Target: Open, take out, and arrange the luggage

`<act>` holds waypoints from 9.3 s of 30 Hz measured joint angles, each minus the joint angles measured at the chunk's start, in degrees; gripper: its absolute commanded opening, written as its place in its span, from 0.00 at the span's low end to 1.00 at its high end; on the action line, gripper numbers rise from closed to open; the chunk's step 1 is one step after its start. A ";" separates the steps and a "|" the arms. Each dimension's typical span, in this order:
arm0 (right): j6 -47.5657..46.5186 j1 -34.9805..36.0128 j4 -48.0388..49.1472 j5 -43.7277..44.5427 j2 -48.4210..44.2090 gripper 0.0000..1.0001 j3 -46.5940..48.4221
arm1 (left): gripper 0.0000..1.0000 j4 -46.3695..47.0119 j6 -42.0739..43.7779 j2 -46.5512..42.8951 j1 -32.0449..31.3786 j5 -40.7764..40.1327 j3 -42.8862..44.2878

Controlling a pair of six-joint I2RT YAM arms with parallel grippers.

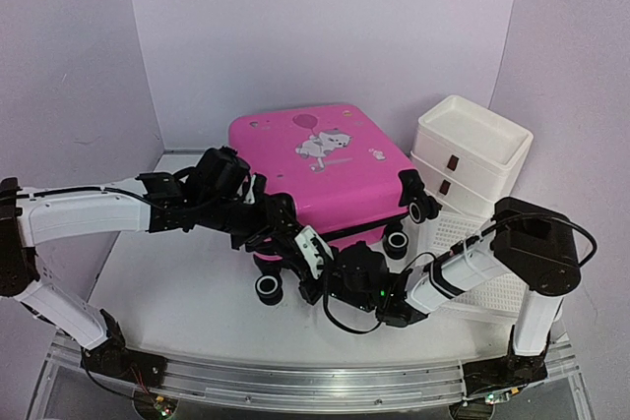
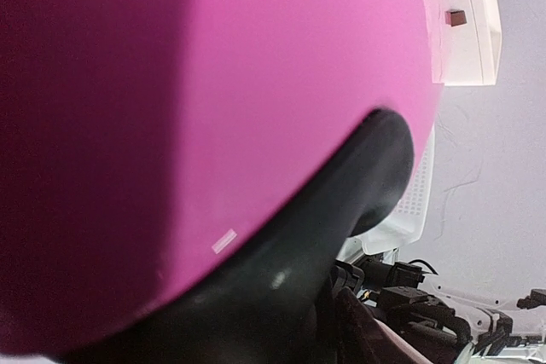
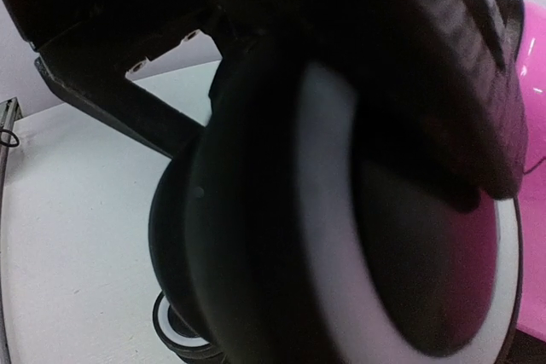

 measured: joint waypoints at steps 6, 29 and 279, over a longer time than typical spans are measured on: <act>-0.02 0.11 0.42 0.31 -0.90 0.00 -1.36 | 0.36 4.42 0.00 -1.38 -0.42 -0.33 -3.21; 1.90 0.76 -4.37 0.13 -0.90 0.00 1.07 | 0.76 -3.08 22.64 -25.53 34.36 11.58 -9.49; 20.31 -32.15 -71.06 -12.13 0.94 0.97 38.75 | 0.00 7.67 -22.82 -11.06 52.13 2.40 -4.33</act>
